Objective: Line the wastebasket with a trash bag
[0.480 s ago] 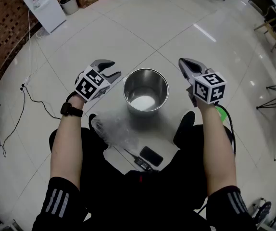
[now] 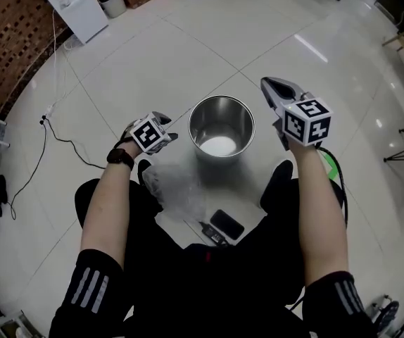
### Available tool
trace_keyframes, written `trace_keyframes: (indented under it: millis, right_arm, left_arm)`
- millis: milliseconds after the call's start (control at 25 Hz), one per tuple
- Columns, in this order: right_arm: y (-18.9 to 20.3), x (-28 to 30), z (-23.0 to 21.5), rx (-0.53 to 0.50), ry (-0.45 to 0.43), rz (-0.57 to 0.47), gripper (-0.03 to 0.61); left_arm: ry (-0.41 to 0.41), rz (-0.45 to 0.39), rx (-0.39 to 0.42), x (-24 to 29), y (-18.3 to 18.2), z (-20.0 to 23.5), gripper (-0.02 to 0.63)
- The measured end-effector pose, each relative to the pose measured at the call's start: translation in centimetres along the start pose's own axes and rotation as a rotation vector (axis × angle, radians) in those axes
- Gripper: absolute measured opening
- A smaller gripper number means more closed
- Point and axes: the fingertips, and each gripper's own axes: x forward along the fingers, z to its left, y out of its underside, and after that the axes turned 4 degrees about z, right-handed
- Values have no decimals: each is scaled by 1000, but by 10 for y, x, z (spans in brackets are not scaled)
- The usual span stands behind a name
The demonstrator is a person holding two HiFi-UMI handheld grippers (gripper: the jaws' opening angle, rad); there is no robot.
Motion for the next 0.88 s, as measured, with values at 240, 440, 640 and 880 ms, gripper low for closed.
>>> trace_keyframes:
  millis: [240,440,640,880]
  right_arm:
    - [-8,0,2,-3,-9,-23,6]
    - [-11,-2,3,-2,-15,-35,6]
    - [-15,0,4,-9,-26,-43,7]
    - [-20,0,6,-13,-34,-52,6]
  left_arm:
    - [246,225,101,44,61,-63,239]
    - [463,477,191,71,129,-123,276]
    - [539,726,214,80,193,-144,282]
    - [532,800,190,77,208,-138,-6]
